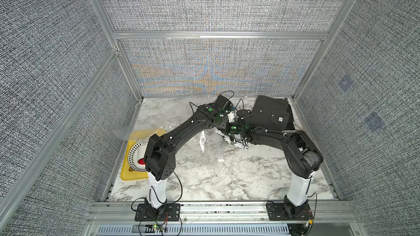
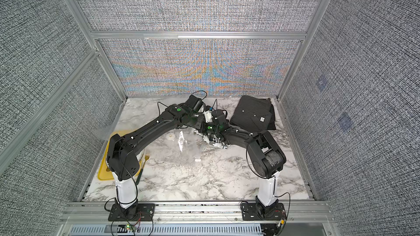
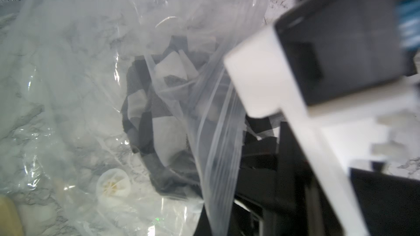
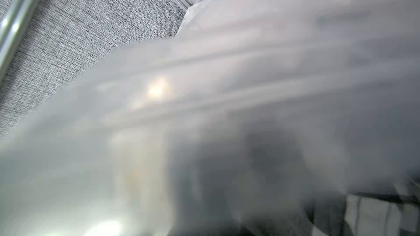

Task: Place the folded shirt into the vacuum bag
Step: Place the shirt in the vacuum bag.

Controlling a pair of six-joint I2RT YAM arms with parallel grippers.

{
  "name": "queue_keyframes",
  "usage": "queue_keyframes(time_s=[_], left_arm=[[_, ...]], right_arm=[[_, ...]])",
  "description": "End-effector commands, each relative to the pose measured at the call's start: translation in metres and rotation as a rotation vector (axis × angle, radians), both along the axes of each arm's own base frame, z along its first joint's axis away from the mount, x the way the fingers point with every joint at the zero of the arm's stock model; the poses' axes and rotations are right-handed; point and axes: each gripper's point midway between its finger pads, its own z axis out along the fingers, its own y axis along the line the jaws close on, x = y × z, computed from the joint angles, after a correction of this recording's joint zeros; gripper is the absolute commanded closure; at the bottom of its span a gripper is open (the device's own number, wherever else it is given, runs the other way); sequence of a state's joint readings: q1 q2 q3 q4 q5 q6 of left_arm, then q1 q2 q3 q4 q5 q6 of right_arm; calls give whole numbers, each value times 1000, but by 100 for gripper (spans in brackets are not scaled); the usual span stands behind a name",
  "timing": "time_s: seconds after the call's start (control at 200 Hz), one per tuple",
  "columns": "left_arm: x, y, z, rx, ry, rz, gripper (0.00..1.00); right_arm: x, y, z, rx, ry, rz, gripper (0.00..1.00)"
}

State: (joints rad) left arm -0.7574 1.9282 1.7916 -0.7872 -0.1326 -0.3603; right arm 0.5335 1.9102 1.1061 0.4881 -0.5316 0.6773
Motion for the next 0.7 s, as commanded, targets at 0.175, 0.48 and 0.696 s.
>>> queue_keyframes(time_s=[0.175, 0.48, 0.696], left_arm=[[-11, -17, 16, -83, 5, -46, 100], [-8, -14, 9, -54, 1, -31, 100], [-10, -8, 25, -66, -30, -27, 100]], right_arm=[[0, 37, -57, 112, 154, -19, 100], [-14, 30, -47, -26, 85, -7, 54], [-21, -6, -17, -69, 13, -49, 28]])
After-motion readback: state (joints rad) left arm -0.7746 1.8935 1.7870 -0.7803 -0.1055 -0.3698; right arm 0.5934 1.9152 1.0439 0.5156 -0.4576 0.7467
